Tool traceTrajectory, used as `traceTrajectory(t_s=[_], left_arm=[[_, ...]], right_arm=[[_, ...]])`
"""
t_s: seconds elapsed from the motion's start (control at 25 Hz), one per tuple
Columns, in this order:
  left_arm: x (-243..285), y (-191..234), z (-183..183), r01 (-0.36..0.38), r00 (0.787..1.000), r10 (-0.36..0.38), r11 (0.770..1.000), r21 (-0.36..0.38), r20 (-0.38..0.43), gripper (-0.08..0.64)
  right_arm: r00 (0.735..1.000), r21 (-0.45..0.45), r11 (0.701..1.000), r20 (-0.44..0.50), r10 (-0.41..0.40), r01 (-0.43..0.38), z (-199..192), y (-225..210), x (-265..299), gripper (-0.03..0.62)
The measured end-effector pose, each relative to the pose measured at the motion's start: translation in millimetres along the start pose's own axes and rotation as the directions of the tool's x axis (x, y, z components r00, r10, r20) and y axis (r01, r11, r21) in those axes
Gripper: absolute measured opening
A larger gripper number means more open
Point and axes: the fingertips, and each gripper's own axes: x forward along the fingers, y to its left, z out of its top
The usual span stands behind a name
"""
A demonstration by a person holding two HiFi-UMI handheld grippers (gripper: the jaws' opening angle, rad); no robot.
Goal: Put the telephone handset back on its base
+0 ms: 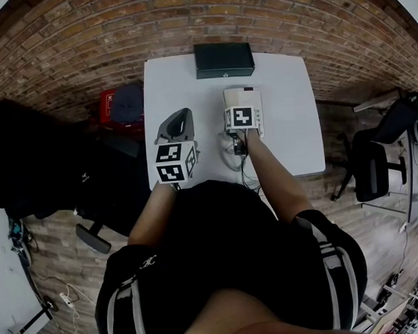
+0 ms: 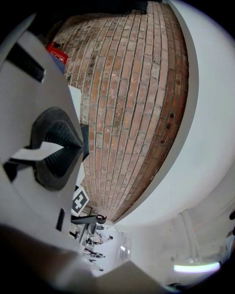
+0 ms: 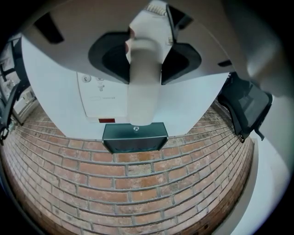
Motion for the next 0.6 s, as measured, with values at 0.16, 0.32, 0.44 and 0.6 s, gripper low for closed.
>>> traceTrajectory(t_s=[0.16, 0.32, 0.44, 0.6], left_arm=[[1.1, -2.6, 0.9, 0.009, 1.000, -0.009, 1.000, 0.002, 0.001, 0.002], [3.2, -9.5, 4.4, 0.024, 1.000, -0.024, 1.000, 0.010, 0.010, 0.002], [4.5, -13.8, 8.8, 0.030, 0.999, -0.031, 0.999, 0.016, 0.020, 0.002], [5.0, -18.4, 18.9, 0.036, 0.999, -0.037, 0.999, 0.023, 0.039, 0.002]], right_arm=[[0.993, 0.015, 1.000, 0.118, 0.022, -0.024, 20.5, 3.8, -15.8, 0.199], [0.963, 0.025, 0.998, 0.266, 0.048, -0.057, 51.2, 9.9, -48.9, 0.189], [0.904, 0.028, 0.999, 0.426, 0.027, -0.044, 76.8, 10.1, -86.4, 0.056], [0.817, 0.032, 0.999, 0.576, -0.033, 0.017, 100.0, 4.5, -139.6, -0.002]])
